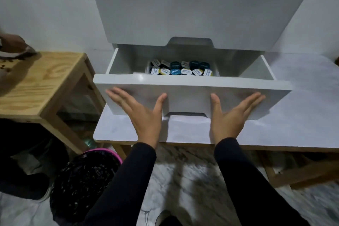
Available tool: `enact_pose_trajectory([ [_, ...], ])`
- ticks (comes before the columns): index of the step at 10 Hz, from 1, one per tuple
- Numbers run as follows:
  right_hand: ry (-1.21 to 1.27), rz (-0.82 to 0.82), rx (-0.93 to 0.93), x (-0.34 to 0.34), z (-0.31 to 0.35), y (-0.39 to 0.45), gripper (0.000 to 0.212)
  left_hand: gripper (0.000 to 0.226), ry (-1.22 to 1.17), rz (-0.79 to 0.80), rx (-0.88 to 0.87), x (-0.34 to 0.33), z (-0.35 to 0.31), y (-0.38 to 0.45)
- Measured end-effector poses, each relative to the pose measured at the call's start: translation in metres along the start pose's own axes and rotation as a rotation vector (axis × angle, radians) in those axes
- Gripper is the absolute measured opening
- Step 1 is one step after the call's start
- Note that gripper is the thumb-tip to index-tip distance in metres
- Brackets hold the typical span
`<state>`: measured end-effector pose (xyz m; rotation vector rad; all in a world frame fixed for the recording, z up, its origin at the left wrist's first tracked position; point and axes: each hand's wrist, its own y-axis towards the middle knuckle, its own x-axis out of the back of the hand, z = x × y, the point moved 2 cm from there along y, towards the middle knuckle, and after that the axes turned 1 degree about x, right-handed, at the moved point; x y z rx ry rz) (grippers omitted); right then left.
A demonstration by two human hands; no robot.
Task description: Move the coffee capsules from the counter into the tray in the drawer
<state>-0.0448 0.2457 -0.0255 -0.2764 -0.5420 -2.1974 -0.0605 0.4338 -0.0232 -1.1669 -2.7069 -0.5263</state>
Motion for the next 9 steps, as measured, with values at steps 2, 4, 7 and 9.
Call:
enact_pose_trajectory([
  [2,0.006,-0.003,0.007,-0.027,0.014,0.035,0.107,0.122,-0.002,0.017,-0.039,-0.025,-0.005,0.037],
  [4,0.005,0.03,-0.015,-0.055,0.011,0.065,0.105,0.12,-0.001,0.034,-0.032,-0.053,-0.002,0.069],
  [7,-0.105,0.069,-0.026,-0.084,0.016,0.093,0.104,0.109,0.086,0.081,-0.006,-0.07,-0.007,0.099],
  [9,-0.222,0.214,-0.045,-0.064,0.019,0.09,0.089,0.087,0.198,0.22,0.057,-0.045,-0.008,0.079],
])
